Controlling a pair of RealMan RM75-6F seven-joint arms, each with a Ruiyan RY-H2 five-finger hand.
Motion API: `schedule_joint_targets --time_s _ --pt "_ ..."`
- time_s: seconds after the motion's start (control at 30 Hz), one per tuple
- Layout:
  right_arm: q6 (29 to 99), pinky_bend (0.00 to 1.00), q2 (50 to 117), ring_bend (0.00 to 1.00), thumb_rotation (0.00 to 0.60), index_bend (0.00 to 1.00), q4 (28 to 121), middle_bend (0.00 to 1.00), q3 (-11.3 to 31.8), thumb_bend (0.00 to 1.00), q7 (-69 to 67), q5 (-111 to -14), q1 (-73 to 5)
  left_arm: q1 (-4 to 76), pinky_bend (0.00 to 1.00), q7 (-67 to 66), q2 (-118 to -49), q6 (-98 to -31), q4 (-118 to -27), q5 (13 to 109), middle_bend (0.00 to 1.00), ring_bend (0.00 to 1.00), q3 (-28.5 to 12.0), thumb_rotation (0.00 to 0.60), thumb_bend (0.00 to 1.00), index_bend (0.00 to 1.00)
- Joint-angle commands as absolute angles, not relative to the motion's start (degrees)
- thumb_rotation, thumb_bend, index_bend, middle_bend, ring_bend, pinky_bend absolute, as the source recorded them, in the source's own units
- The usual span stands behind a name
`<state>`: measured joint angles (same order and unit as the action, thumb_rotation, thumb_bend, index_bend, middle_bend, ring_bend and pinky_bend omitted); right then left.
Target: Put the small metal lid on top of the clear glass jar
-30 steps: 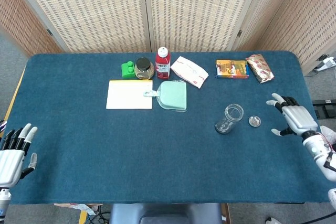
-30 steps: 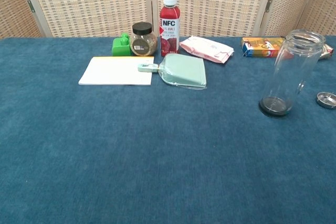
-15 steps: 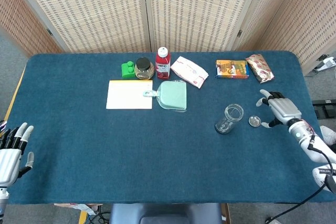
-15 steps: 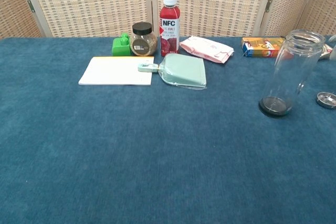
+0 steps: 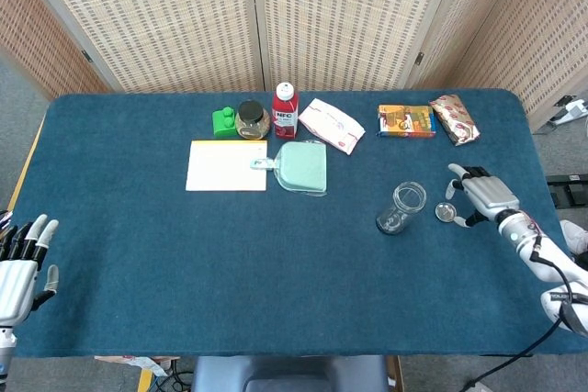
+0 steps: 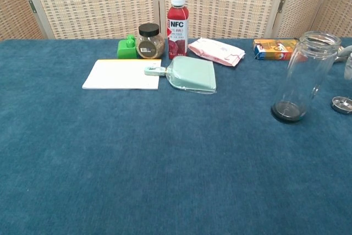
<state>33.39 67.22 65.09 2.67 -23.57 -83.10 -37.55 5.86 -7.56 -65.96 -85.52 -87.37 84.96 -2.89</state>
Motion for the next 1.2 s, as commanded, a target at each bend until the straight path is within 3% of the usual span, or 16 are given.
schedule_joint_targets --time_s 0.03,1.2 --pt "33.0 0.00 67.8 0.00 0.600 0.44 64.3 0.00 2.3 0.29 -23.7 -83.2 -38.0 5.8 0.00 -7.5 -65.9 -85.5 -87.3 84.9 0.00 0.00 -2.9 0.600 0.54 0.00" --pt "28.6 0.00 76.0 0.00 0.600 0.52 52.0 0.00 -0.5 0.30 -27.7 -84.2 -41.8 5.6 0.00 -6.4 -65.9 -86.0 -86.3 84.1 0.00 0.00 -3.7 0.600 0.54 0.00"
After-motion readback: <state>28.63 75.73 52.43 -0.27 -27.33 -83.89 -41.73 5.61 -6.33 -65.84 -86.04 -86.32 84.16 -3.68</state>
